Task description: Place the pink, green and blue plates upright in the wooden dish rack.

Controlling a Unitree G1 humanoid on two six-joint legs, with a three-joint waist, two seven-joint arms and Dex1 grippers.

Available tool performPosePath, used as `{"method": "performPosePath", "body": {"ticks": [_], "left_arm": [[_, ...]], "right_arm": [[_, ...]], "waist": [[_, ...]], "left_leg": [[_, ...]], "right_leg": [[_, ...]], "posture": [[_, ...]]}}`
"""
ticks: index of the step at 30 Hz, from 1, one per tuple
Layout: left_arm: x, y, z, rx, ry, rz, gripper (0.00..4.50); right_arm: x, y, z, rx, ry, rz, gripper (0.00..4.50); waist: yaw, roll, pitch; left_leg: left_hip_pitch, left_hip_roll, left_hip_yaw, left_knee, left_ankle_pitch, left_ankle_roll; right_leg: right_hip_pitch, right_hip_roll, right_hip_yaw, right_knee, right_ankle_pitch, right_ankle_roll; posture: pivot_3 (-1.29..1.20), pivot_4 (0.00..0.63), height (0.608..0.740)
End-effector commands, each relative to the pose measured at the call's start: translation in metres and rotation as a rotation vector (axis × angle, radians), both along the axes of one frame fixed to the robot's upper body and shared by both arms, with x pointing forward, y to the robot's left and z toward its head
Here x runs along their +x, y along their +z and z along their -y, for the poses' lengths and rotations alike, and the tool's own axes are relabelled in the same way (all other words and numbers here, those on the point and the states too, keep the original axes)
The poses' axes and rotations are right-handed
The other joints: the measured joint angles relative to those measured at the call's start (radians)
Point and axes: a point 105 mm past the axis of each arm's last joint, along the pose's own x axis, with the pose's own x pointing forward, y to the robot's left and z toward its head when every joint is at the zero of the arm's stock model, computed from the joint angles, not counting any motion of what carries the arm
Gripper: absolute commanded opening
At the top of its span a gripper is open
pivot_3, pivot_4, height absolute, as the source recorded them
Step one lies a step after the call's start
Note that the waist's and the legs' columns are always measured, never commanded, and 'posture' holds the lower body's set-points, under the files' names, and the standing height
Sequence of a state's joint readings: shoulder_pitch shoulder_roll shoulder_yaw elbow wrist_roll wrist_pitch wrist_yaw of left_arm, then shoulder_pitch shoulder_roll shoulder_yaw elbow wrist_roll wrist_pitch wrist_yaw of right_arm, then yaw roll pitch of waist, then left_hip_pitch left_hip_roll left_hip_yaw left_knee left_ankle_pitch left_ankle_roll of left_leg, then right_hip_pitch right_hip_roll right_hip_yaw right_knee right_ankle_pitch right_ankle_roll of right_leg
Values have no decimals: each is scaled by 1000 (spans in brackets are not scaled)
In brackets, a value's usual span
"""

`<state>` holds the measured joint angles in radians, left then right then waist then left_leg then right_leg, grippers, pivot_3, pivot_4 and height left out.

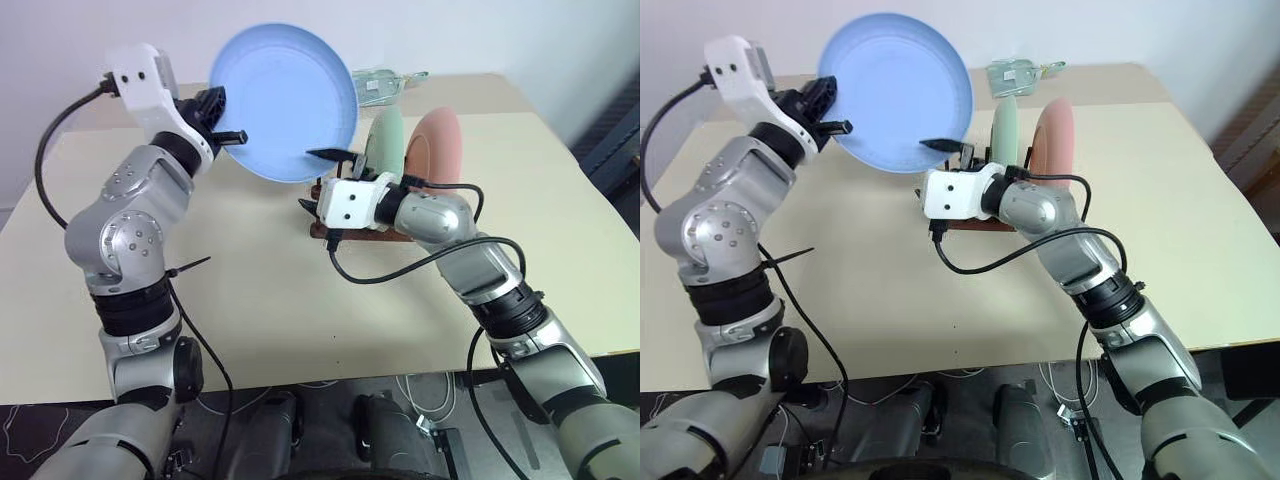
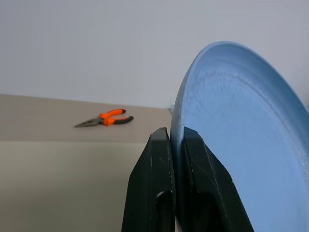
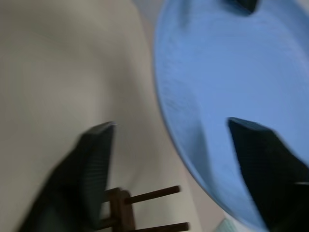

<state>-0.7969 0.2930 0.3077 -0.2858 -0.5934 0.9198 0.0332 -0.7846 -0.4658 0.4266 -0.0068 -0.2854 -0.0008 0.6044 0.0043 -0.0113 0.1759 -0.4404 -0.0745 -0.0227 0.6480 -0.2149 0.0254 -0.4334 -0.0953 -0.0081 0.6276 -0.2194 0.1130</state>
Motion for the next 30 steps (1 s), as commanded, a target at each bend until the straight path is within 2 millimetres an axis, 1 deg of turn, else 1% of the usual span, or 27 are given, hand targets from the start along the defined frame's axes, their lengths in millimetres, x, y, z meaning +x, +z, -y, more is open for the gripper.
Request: {"method": "performPosePath", "body": {"ticks": [1,2,3,4,6,8,9,10,12,13,14,16,17,18,19,20,22,25,27,28,30], "left_arm": [[-10,14,-3,-13,2,56,0],[-11,13,-3,-21,-2,53,0],[-11,11,-3,-10,-3,49,0],[-11,9,-4,7,-1,47,0],[-14,11,-4,-22,-16,74,743],[-16,24,-13,-109,13,143,1455],[-17,34,-25,-133,71,196,2017],[-18,41,-38,-139,143,237,2463],[-16,44,-68,-104,296,271,2463],[-16,42,-83,-18,390,288,2463],[-16,39,-93,90,460,302,2463],[-14,32,-100,262,521,317,2463],[-9,16,-97,358,498,287,2463],[-5,-6,-93,426,447,238,2463],[-3,-30,-87,454,382,185,2463],[-5,-53,-74,471,287,149,2463],[-11,-88,-54,506,147,79,2463],[-22,-127,-31,548,-5,19,2463],[-30,-145,-20,551,-71,-12,2463],[-33,-149,-16,553,-91,-17,2463],[-36,-151,-11,531,-115,-13,2463]], "right_arm": [[3,17,-3,5,-2,92,1681],[4,18,-2,3,-6,100,1054],[5,18,-2,1,-10,109,621],[5,19,-2,0,-11,116,36],[4,20,-2,-5,-9,140,0],[1,21,-4,-3,1,171,0],[-2,23,-6,18,11,177,0],[-5,25,-7,49,19,178,0],[-11,31,-9,125,45,182,0],[-17,37,-10,201,65,164,0],[-22,43,-11,288,87,134,0],[-29,51,-9,411,118,81,0],[-34,55,-8,498,151,12,0],[-40,59,-7,598,186,-73,0],[-45,62,-6,690,221,-157,0],[-48,65,-5,797,250,-263,0],[-52,67,-4,938,287,-423,0],[-56,63,-5,1046,317,-590,0],[-55,58,-4,1087,307,-657,0],[-52,56,-2,1101,290,-675,0],[-45,52,2,1134,253,-714,0]], "waist": [[0,0,0],[0,0,0],[0,0,0],[0,0,0],[0,0,0],[2,0,0],[3,0,0],[3,0,0],[1,0,0],[-2,0,0],[-6,0,0],[-15,0,0],[-15,0,0],[-14,0,0],[-13,1,-1],[-12,1,-1],[-13,1,-1],[-15,0,-1],[-17,1,-1],[-17,1,-1],[-18,2,0]], "left_leg": [[0,0,0,0,0,0],[0,0,0,0,0,0],[0,0,0,0,0,0],[0,0,0,0,0,0],[0,0,0,0,0,0],[0,0,0,0,0,0],[0,0,0,0,0,-1],[0,0,0,0,0,-1],[0,0,0,0,0,-1],[0,0,0,0,1,-1],[0,0,0,-1,1,-2],[0,0,0,-2,1,-2],[0,0,0,-3,1,-2],[0,0,0,-2,1,-2],[1,0,0,-3,1,-2],[1,0,0,-3,1,-1],[1,0,-1,-3,-3,3],[0,0,-2,-2,-5,3],[0,0,-1,-3,-5,2],[0,0,-1,-3,-5,2],[0,0,-1,-3,-5,2]], "right_leg": [[0,0,0,0,0,0],[0,0,0,1,0,0],[0,0,0,1,0,0],[0,0,0,1,0,0],[-1,0,0,1,0,0],[-1,0,0,1,0,0],[-1,0,0,1,0,0],[-1,0,1,1,0,0],[-1,0,1,1,0,0],[-1,1,1,1,0,0],[-1,1,1,1,0,0],[-2,2,2,2,0,0],[-2,2,2,2,0,0],[-3,2,2,3,0,0],[-2,2,2,2,0,0],[-1,1,2,2,0,0],[-1,0,2,2,0,-1],[-3,-2,3,2,0,-1],[-7,-2,3,3,-1,-2],[-7,-2,3,3,-1,-3],[-8,-2,3,3,-1,-3]], "posture": [[0,150,719],[0,150,719],[0,150,719],[0,150,719],[0,150,719],[0,150,719],[0,150,719],[0,150,719],[0,150,719],[0,150,719],[0,150,719],[0,150,719],[0,150,719],[0,150,719],[0,150,719],[0,150,719],[0,150,719],[0,150,719],[0,150,719],[0,150,719],[0,150,719]]}}
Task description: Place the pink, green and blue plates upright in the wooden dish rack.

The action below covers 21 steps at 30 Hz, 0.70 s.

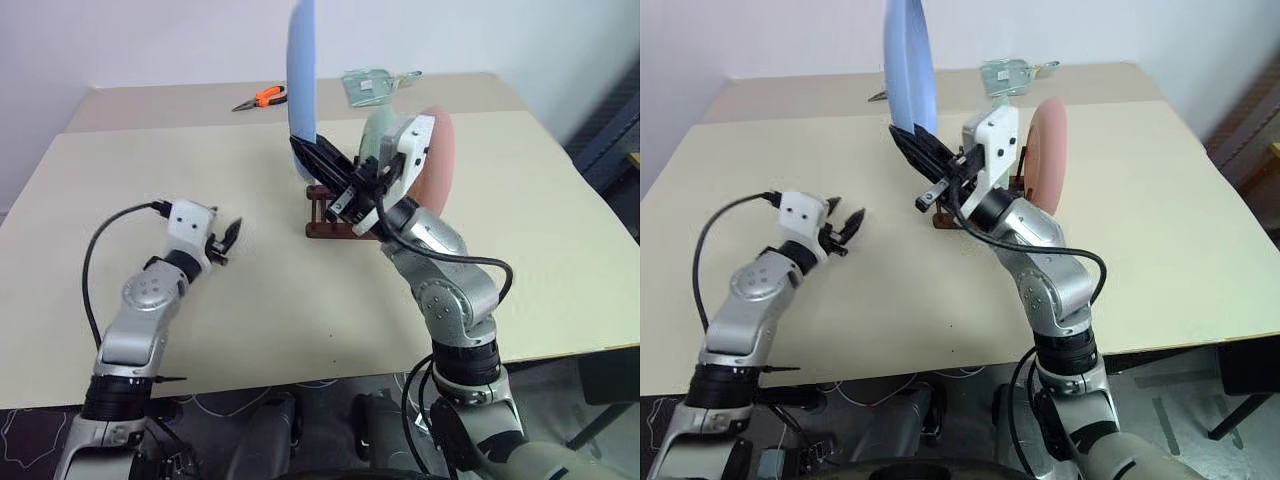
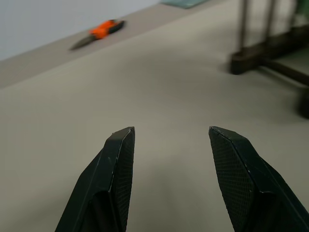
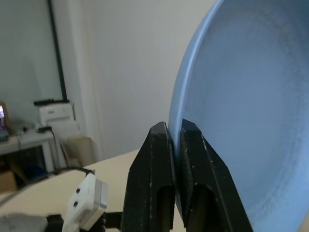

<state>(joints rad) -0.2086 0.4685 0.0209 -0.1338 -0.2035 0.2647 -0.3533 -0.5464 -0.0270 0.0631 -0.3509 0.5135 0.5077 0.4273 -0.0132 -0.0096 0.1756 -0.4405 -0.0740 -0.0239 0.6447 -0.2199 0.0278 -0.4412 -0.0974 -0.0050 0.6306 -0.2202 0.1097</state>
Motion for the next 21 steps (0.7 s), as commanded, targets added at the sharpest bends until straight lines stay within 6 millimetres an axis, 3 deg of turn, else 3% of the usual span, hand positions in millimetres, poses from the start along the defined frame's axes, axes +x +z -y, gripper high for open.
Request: {"method": "performPosePath", "body": {"ticks": [1,12,16,21], "left_arm": [[-7,15,12,-19,-58,63,2463],[-6,20,12,-15,-63,83,2463],[-6,20,13,-14,-67,83,2511],[-7,19,15,-14,-71,81,2511]], "right_arm": [[1,9,7,66,-4,-28,0],[27,-15,13,36,-33,-256,0],[29,-14,14,6,-57,-251,1471],[27,-7,14,-33,-68,-205,4047]], "waist": [[0,0,0],[0,0,0],[0,0,0],[0,0,0]], "left_leg": [[0,0,0,0,0,0],[0,0,0,0,1,2],[0,0,0,0,1,2],[0,0,0,0,2,3]], "right_leg": [[0,0,0,0,0,0],[0,0,0,0,0,0],[0,0,0,0,0,0],[1,0,0,0,0,0]], "posture": [[0,150,719],[0,150,719],[0,150,719],[0,150,719]]}}
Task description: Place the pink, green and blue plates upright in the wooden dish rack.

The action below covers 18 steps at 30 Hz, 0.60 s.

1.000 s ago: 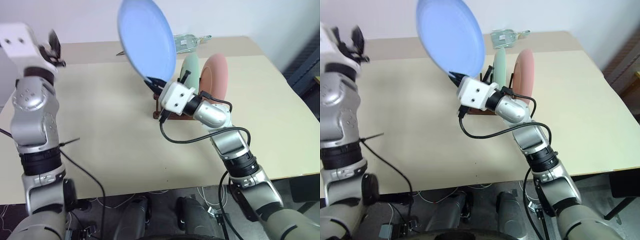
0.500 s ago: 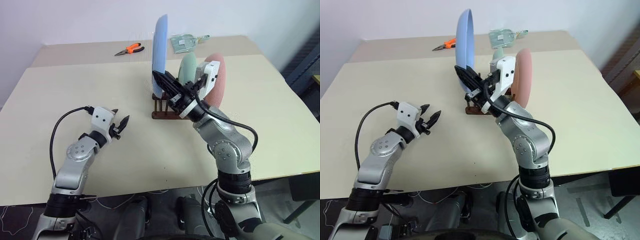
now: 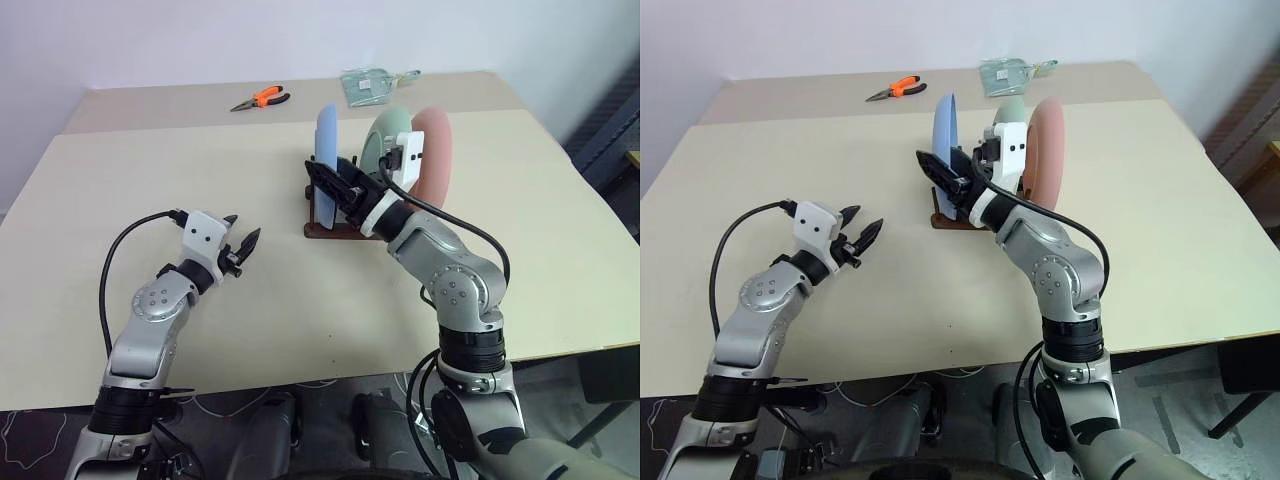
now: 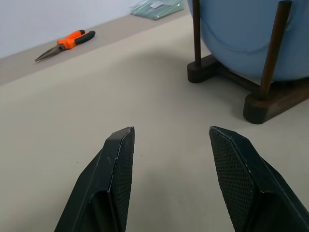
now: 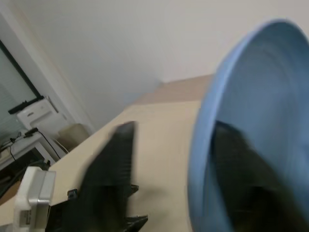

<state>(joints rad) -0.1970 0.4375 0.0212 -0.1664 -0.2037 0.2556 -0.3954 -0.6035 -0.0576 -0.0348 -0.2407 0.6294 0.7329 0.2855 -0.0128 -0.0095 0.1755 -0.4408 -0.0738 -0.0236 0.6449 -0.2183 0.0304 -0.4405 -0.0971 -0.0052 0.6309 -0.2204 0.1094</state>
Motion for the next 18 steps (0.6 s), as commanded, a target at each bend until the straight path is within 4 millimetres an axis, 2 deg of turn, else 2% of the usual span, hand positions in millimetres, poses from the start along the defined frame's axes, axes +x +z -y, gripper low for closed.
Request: {"method": "performPosePath", "body": {"ticks": [1,7,11,12,14,18], "left_arm": [[-2,16,3,9,-11,66,2511],[-4,13,5,10,-16,63,2511],[-5,13,6,9,-20,61,2511],[-6,13,6,9,-32,59,2511],[-7,9,6,37,-59,50,2511],[-5,4,1,46,-60,33,2511]], "right_arm": [[-8,24,-3,-37,1,122,4479],[-23,43,0,-259,-12,368,4479],[-37,51,17,-358,-18,467,4479],[-41,53,27,-373,-27,478,4479],[-50,59,63,-418,-91,503,4479],[-61,59,129,-426,-213,415,4479]], "waist": [[0,0,0],[1,0,0],[2,0,0],[4,0,0],[11,0,0],[28,0,0]], "left_leg": [[0,0,0,0,0,0],[-1,0,0,0,0,0],[-1,0,0,1,0,0],[-1,0,0,1,0,0],[-1,0,0,1,0,1],[-2,0,0,2,-1,2]], "right_leg": [[0,0,0,0,0,0],[0,0,0,0,0,0],[1,0,0,0,0,0],[1,0,0,0,0,0],[2,0,0,-1,0,0],[4,-2,-1,-4,-2,-3]], "posture": [[0,150,719],[0,150,719],[0,150,719],[0,150,719],[0,150,719],[0,150,719]]}}
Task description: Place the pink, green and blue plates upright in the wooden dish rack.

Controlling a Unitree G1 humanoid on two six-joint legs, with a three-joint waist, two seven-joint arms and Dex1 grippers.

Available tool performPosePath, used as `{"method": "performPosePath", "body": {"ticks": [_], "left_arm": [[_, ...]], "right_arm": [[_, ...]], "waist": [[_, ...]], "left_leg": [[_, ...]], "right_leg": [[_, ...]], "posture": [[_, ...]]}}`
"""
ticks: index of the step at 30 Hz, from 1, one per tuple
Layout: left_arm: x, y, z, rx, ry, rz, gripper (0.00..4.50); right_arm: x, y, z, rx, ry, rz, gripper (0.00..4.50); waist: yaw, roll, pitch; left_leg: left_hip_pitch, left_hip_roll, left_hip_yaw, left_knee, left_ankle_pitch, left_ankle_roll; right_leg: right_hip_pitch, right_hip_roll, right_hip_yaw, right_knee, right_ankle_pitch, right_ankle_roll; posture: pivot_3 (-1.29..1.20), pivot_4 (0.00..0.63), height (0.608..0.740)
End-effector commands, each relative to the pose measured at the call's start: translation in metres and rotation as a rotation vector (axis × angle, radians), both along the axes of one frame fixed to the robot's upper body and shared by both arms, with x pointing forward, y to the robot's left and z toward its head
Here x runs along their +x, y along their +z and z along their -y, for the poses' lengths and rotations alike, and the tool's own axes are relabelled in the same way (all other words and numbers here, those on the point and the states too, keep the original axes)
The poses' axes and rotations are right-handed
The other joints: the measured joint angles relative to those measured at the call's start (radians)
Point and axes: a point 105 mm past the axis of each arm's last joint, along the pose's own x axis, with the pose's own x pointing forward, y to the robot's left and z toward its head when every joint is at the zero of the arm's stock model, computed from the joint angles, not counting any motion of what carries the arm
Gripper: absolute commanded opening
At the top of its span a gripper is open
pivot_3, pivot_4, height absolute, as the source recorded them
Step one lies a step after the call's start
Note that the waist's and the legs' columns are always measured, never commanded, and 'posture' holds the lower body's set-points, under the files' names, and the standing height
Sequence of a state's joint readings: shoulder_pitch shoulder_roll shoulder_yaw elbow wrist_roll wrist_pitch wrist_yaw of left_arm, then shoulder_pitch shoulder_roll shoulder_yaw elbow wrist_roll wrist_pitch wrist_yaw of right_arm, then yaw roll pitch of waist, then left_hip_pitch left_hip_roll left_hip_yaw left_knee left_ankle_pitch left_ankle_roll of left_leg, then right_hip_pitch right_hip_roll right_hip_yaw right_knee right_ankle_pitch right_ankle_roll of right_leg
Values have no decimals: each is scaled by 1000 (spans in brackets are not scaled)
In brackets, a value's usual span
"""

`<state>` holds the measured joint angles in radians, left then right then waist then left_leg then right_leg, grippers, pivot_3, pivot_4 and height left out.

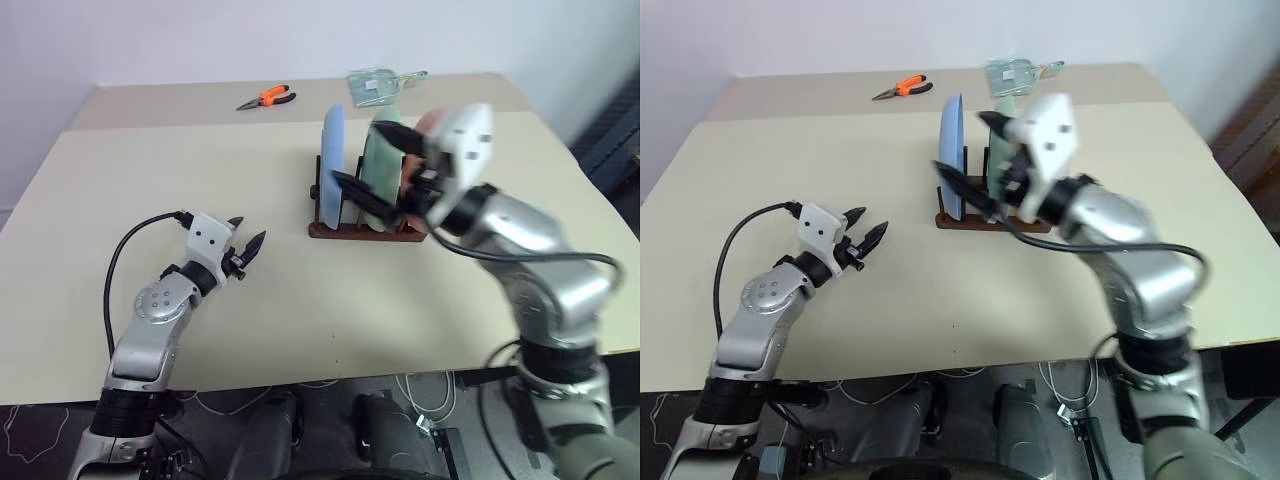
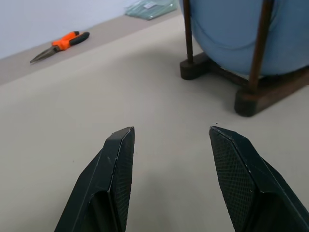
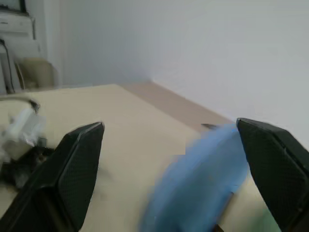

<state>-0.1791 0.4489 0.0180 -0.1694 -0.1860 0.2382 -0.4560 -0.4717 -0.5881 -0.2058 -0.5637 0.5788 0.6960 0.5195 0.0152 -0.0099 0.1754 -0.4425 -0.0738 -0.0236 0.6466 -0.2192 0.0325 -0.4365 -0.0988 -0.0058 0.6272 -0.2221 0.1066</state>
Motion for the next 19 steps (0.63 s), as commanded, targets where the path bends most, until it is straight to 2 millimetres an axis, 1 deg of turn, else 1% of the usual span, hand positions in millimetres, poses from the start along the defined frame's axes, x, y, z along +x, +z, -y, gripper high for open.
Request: {"method": "performPosePath", "body": {"ticks": [1,3,5,7,9,12,15,17,19], "left_arm": [[1,7,-4,16,-4,41,2511],[3,3,-13,43,14,33,2511],[5,-3,-26,60,40,10,2511],[4,-10,-36,80,46,-22,2511],[2,-12,-42,98,33,-39,2511],[-1,-14,-49,105,21,-58,2511],[-5,-17,-54,111,21,-77,2511],[-7,-16,-53,106,20,-76,2511],[-9,-17,-51,103,17,-76,2511]], "right_arm": [[-18,14,42,37,-61,18,4479],[-20,4,75,46,-159,-39,4479],[-23,-21,102,-25,-239,-129,4479],[-28,-47,116,-108,-272,-211,4479],[-29,-66,127,-158,-302,-261,4479],[-24,-87,136,-187,-338,-293,4479],[-17,-98,139,-182,-366,-296,4479],[-14,-103,142,-199,-377,-299,4479],[-9,-111,141,-227,-368,-305,4479]], "waist": [[0,0,0],[-1,0,0],[-2,0,0],[-3,0,0],[-6,1,0],[-5,1,0],[-3,1,0],[-2,1,0],[-2,1,0]], "left_leg": [[0,0,0,0,0,0],[0,1,0,0,0,0],[0,1,0,0,0,0],[1,1,0,0,0,1],[1,2,0,0,0,1],[1,2,1,0,0,1],[1,2,1,1,0,1],[1,2,1,0,0,1],[0,2,1,0,-1,1]], "right_leg": [[1,0,0,0,0,0],[1,0,0,-1,0,0],[1,0,0,-1,0,-1],[2,0,0,-2,0,-1],[2,0,0,-2,0,-1],[2,0,0,-2,-1,-1],[2,0,0,-3,-2,-3],[3,0,0,-4,-2,-3],[3,0,0,-5,-2,-3]], "posture": [[0,150,719],[0,150,719],[0,150,719],[0,150,719],[0,150,719],[0,150,719],[0,150,719],[0,150,719],[0,150,719]]}}
